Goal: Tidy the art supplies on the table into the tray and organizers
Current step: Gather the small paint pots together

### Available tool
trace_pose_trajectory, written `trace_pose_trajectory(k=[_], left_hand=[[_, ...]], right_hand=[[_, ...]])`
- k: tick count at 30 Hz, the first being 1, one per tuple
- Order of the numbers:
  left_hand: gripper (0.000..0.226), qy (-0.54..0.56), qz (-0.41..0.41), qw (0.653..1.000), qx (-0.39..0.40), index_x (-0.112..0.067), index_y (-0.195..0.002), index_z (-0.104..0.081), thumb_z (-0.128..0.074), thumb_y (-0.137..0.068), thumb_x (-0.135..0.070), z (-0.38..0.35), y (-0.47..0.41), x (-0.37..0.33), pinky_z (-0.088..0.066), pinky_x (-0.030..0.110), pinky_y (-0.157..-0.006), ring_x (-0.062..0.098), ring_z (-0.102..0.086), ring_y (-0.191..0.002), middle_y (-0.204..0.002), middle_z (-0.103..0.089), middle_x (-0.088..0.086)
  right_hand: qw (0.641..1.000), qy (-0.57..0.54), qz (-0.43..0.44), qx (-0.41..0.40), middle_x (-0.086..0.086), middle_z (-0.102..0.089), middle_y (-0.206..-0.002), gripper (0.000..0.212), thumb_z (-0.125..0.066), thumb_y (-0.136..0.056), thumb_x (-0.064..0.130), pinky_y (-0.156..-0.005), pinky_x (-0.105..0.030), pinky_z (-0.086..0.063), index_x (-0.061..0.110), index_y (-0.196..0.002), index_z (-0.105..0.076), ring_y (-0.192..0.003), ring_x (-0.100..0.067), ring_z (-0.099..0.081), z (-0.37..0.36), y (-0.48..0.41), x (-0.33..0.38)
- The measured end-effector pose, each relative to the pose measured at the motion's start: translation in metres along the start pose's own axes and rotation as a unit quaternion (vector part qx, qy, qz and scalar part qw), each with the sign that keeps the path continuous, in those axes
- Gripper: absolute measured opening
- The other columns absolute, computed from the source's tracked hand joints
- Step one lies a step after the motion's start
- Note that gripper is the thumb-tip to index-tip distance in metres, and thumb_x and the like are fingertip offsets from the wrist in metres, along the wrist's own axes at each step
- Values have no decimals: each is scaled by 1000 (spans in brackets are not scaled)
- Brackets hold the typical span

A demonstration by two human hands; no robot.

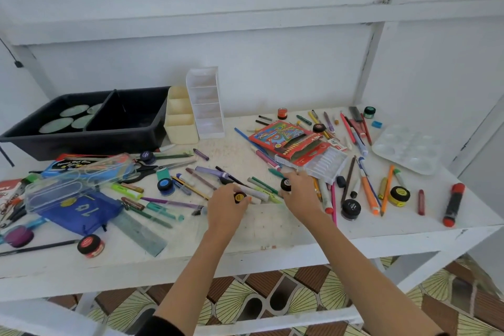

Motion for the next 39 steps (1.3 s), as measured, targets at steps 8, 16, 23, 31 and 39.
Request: trace_pose_trajectory(k=[8,16,23,31,39], left_hand=[[21,136,-118,976,-121,-10,-106,-64,-66,-86,-17,20,18,-30,-40,12,-73,11,-53,-81,-93,-60,-1],[24,291,-103,951,-19,-21,-108,-65,-69,-84,-19,-16,57,-47,-42,9,-79,0,-56,-93,-99,-63,-10],[29,262,-104,959,-6,-18,-113,-64,-69,-84,-15,-31,66,-35,-42,11,-86,1,-55,-99,-105,-62,-6],[37,212,-112,971,22,-13,-113,-64,-75,-77,-13,-36,61,-39,-49,19,-87,11,-57,-95,-104,-56,0],[43,222,-42,973,50,-8,-107,-63,-76,-69,7,-39,51,-40,-51,16,-76,15,-59,-92,-106,-59,9]], right_hand=[[978,-195,4,-73,0,-63,-99,35,-76,-76,11,-73,-10,-40,13,-109,-65,-89,-12,-57,49,21,-3],[992,-93,79,-19,1,-58,-98,38,-80,-71,11,-71,-5,-34,13,-107,-67,-84,-10,-51,51,73,-9],[995,-15,84,-50,-3,-51,-104,42,-72,-77,4,-85,-26,-42,13,-117,-62,-102,-20,-50,28,85,-9],[996,75,42,-18,-4,-44,-117,47,-65,-82,-1,-90,-30,-42,16,-126,-56,-111,-22,-41,24,75,-3],[990,126,51,26,-8,-39,-123,51,-63,-84,1,-87,-32,-44,11,-132,-48,-119,-26,-38,26,69,-3]])
Point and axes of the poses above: each hand's wrist, its own y-axis away from the middle knuckle, its own z-axis out of the back of the hand, x = y × z, the point moved 5 cm from there along -y, towards the middle knuckle
